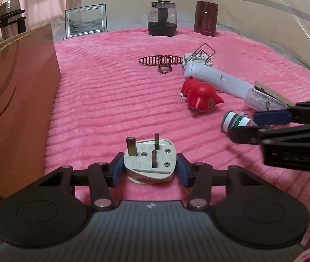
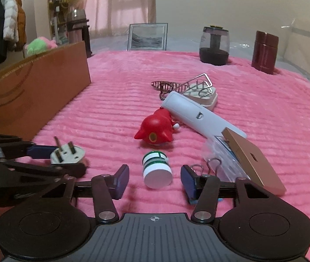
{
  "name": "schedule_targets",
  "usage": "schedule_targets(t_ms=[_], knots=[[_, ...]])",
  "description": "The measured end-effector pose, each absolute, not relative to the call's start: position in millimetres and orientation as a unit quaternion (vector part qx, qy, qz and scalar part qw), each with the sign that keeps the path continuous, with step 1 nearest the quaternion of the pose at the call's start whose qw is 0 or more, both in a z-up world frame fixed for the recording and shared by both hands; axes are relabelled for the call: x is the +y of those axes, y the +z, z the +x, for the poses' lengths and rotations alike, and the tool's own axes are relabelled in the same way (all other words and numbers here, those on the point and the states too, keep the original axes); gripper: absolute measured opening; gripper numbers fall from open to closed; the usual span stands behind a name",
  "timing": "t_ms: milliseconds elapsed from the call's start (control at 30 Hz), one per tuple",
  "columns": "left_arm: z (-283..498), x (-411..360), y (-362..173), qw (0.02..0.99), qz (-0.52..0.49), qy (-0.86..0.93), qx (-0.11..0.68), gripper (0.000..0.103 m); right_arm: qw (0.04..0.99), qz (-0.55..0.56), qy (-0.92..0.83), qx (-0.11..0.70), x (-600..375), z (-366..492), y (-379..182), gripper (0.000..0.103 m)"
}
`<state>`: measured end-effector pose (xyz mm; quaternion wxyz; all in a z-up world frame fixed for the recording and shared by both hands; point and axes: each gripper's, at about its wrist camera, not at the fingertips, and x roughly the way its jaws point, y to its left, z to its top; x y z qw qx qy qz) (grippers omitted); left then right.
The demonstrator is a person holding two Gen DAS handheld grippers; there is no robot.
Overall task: Organize rigid objects
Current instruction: 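Grasp the white plug with the left tool while the right tool grasps the white-green cylinder, then carry the plug and cylinder with both tools over the cardboard box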
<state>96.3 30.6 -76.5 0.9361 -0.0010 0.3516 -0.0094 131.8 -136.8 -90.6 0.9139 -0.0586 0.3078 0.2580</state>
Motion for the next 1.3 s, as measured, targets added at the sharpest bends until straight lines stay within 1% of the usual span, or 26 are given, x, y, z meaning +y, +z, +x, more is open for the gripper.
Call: schedule_targets(t_ms=[267, 333, 400, 633, 833, 1067, 1300], knots=[[87, 36, -72, 0.936, -0.010, -0.011, 0.350, 0.045, 0.912, -0.071, 0.250, 0.318, -126, 147, -103, 0.036], [85, 36, -71, 0.937, -0.013, -0.011, 0.350, 0.045, 0.912, -0.072, 0.248, 0.318, -125, 148, -103, 0.031], [84, 36, -70, 0.937, -0.014, -0.012, 0.349, 0.045, 0.913, -0.073, 0.245, 0.317, -126, 147, -103, 0.027], [73, 33, -59, 0.939, -0.022, -0.023, 0.343, 0.045, 0.920, -0.061, 0.240, 0.305, -133, 134, -91, 0.027], [58, 34, -35, 0.944, -0.029, -0.035, 0.327, 0.045, 0.923, -0.043, 0.244, 0.294, -143, 115, -68, 0.027], [29, 43, 16, 0.957, -0.015, -0.060, 0.284, 0.045, 0.919, -0.034, 0.305, 0.246, -137, 95, -9, 0.027], [1, 92, 81, 0.967, 0.026, -0.049, 0.247, 0.045, 0.884, -0.090, 0.419, 0.186, -88, 83, 54, 0.027]])
